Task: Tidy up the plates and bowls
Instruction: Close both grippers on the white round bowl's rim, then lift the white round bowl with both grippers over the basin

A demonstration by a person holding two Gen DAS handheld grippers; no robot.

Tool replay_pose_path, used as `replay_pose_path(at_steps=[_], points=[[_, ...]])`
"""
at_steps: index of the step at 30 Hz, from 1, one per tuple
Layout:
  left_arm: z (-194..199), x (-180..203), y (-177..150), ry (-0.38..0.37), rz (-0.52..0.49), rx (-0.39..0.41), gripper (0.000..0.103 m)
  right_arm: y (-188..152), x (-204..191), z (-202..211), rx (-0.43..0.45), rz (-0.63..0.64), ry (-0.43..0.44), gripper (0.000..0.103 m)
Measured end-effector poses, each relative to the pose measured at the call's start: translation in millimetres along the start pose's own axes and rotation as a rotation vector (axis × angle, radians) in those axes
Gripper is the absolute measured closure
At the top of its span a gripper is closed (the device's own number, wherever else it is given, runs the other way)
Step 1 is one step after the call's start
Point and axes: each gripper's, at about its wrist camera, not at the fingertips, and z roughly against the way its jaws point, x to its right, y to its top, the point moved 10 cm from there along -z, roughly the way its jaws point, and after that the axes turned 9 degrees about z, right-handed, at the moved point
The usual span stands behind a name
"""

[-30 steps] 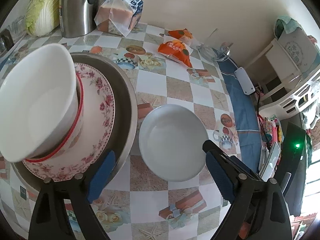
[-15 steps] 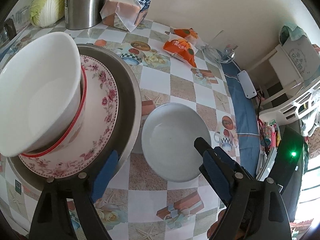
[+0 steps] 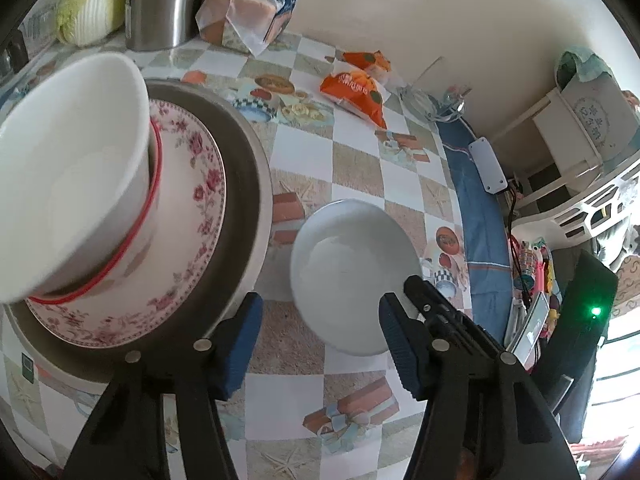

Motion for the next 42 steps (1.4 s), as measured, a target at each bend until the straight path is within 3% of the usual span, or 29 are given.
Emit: replay_pose_path(at_steps=[14, 16, 18, 20, 35, 42], points=[[-33.5, 9.2, 1.1, 0.015, -0.031, -0.020, 0.070, -0.2, 17.9, 4.7, 0.004, -0.052, 0.012, 0.093], [-38.2, 7.0, 3.8, 0.028, -0.035, -0.011, 0.075, -1.2, 17.2, 1.5, -0.002, -0.055, 0.019, 0.093], [-42.5, 3.5, 7.1, 0.041, -0.035, -0.003, 0.086, -2.8, 16.9, -1.6, -0.008, -0.061, 0.030, 0.093], [-43.8, 4.9, 9.8, 0.037, -0.046, 0.008, 0.089, -4.2, 16.5, -4.9, -0.015, -0.066, 0.035, 0.093], [-53.0, 12.3, 9.1, 0.108, -0.174, 0.060, 0.090, -6.3, 18.8, -11.1, -0.016, -0.087, 0.040, 0.092], [-41.2, 17.2, 13.5, 0.106, -0.202, 0.097, 0.090, -2.1, 16.4, -2.3, 0.004, -0.089, 0.061, 0.092]])
